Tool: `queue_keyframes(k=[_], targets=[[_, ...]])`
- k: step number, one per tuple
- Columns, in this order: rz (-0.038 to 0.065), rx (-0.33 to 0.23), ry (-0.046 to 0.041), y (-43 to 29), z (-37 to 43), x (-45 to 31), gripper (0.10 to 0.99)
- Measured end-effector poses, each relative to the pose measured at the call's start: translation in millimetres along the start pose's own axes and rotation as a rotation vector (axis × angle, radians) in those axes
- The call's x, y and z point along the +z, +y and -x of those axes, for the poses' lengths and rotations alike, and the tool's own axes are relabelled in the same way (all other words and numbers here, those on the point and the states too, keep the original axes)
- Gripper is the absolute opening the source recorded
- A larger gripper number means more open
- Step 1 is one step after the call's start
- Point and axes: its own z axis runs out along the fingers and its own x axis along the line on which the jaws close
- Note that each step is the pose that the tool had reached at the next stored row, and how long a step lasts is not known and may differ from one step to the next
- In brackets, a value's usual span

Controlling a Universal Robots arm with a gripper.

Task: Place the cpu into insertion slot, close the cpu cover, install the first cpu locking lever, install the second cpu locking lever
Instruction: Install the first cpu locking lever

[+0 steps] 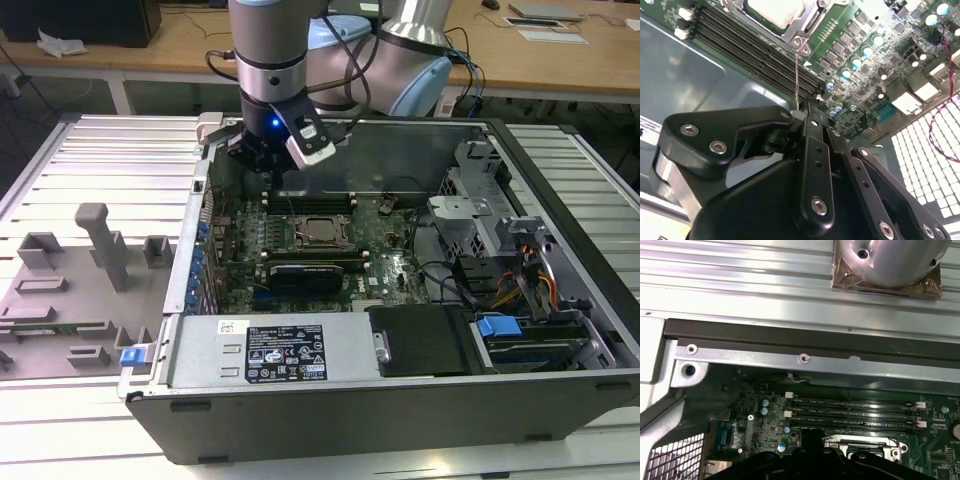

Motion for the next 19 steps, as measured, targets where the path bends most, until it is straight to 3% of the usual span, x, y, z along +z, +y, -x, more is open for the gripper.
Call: queue_keyframes(k=[13,19], targets=[[0.0,0.0,0.0004,-4.0,41.5,3.4,0.106],[0.0,0.0,0.0004,-4.7,50.0,3.7,0.106]])
